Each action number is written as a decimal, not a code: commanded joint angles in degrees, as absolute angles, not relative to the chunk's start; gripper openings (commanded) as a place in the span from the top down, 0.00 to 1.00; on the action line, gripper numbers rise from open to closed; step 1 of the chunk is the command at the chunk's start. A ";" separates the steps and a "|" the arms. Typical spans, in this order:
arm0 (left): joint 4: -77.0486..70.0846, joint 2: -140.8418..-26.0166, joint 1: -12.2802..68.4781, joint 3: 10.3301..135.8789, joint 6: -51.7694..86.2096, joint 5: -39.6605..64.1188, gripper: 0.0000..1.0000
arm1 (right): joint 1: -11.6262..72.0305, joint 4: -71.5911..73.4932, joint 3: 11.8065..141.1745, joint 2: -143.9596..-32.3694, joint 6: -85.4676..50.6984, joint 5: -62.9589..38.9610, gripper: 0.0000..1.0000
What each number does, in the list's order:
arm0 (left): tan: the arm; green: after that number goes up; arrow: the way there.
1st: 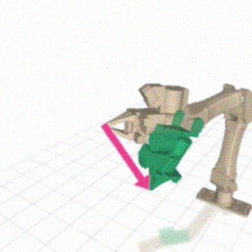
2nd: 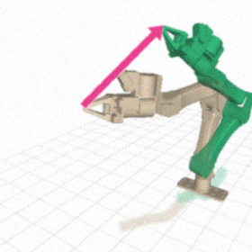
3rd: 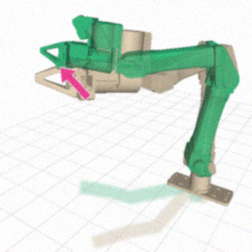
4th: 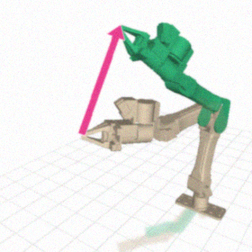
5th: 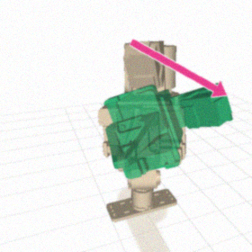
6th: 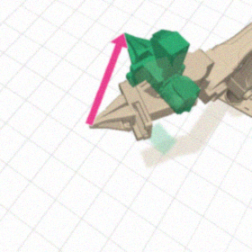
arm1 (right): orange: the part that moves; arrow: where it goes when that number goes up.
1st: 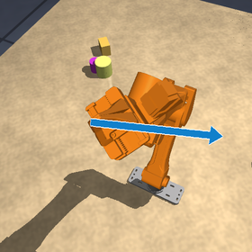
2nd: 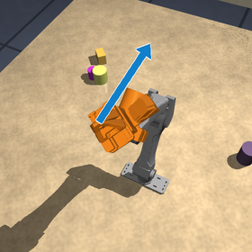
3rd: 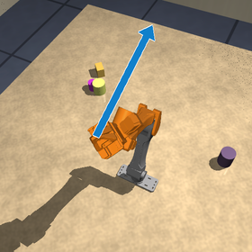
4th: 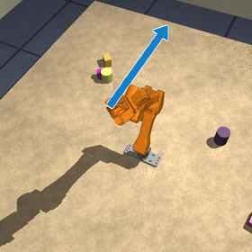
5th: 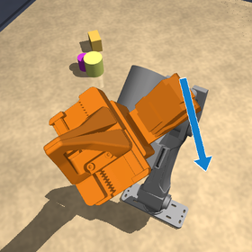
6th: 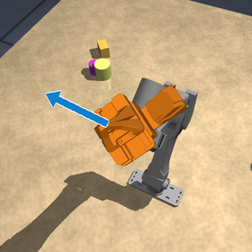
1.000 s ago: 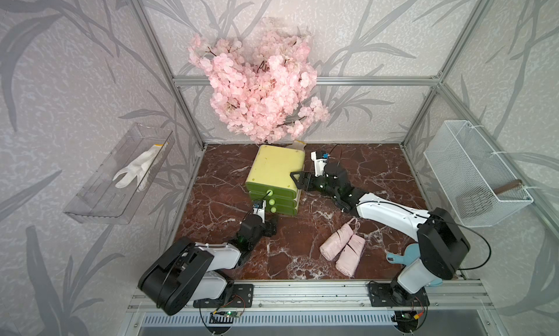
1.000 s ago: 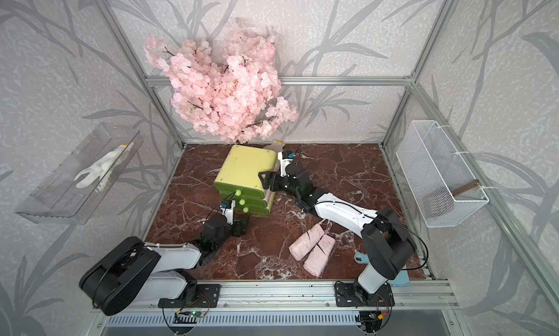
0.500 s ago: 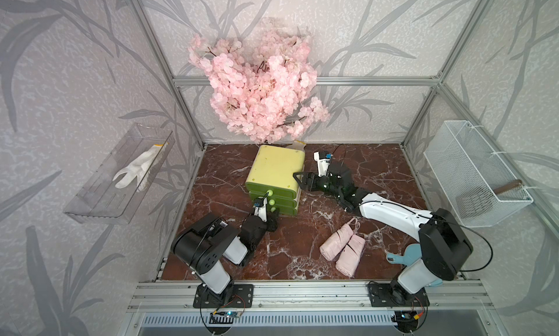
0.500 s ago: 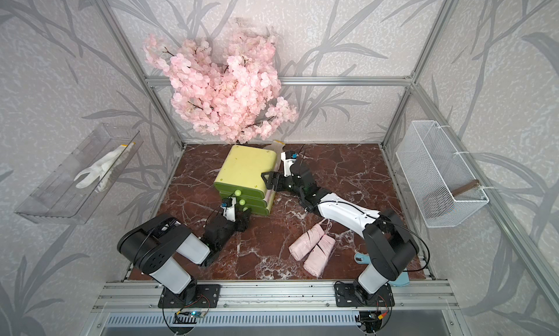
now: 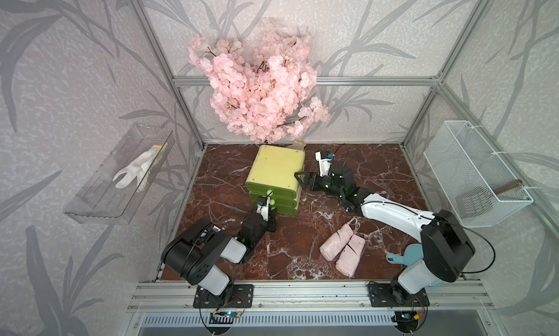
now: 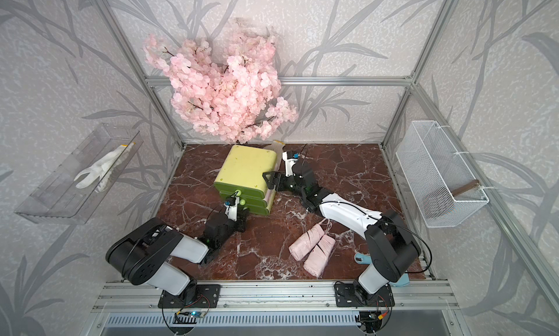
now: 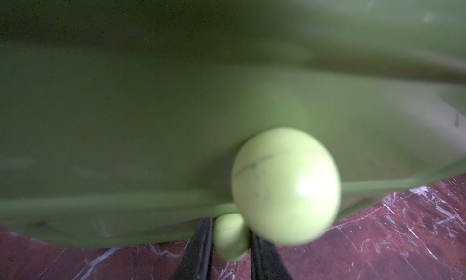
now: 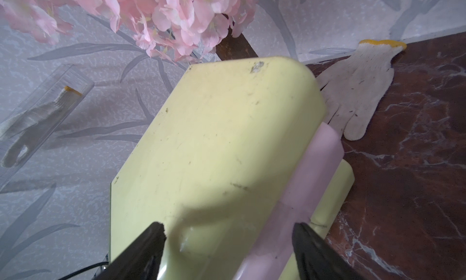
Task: Place the umbrella in the drawer by color
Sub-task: Adjust the storage box at the center of the board.
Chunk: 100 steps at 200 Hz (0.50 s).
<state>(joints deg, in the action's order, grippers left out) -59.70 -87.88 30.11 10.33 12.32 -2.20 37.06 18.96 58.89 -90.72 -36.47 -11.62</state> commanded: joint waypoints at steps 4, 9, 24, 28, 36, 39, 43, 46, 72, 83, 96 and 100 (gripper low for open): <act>-56.48 -82.99 32.98 12.67 8.90 3.83 0.99 | 36.48 18.84 57.75 -88.36 -35.91 -11.45 0.17; -55.21 -82.18 33.81 12.86 8.60 3.67 1.00 | 36.35 18.81 57.68 -88.25 -35.90 -11.43 0.17; -51.82 -78.99 36.62 13.26 7.38 2.19 1.00 | 36.06 18.77 57.40 -87.85 -35.92 -11.28 0.17; -51.23 -78.09 37.52 13.19 7.22 1.42 1.00 | 36.04 18.81 57.32 -87.76 -35.90 -11.25 0.17; -49.54 -76.27 39.06 13.19 7.12 0.17 1.00 | 35.90 18.72 57.10 -87.51 -35.91 -11.09 0.17; -48.79 -75.50 39.62 13.26 7.04 -0.21 1.00 | 35.86 18.64 56.98 -87.41 -35.88 -11.08 0.17; -47.84 -74.64 40.37 13.23 6.99 -0.69 1.00 | 35.78 18.60 56.89 -87.32 -35.86 -11.01 0.17; -47.22 -73.93 40.84 13.21 6.95 -1.06 1.00 | 35.71 18.56 56.79 -87.24 -35.86 -10.92 0.17; -40.49 -68.50 44.08 13.32 8.04 -4.63 1.00 | 35.42 18.61 55.90 -86.18 -35.92 -10.31 0.17; -37.55 -66.33 44.75 13.00 9.02 -5.89 1.00 | 35.45 18.48 55.80 -85.96 -35.87 -10.20 0.17; -34.60 -63.81 45.73 12.13 10.07 -7.18 1.00 | 35.42 18.20 55.86 -85.85 -35.93 -10.30 0.17; -33.66 -63.12 46.15 11.89 10.28 -7.71 1.00 | 35.42 18.12 55.89 -85.87 -35.95 -10.29 0.17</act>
<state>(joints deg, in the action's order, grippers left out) -41.10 -66.67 44.69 12.16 9.10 -4.23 35.64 18.50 56.21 -87.55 -36.38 -10.96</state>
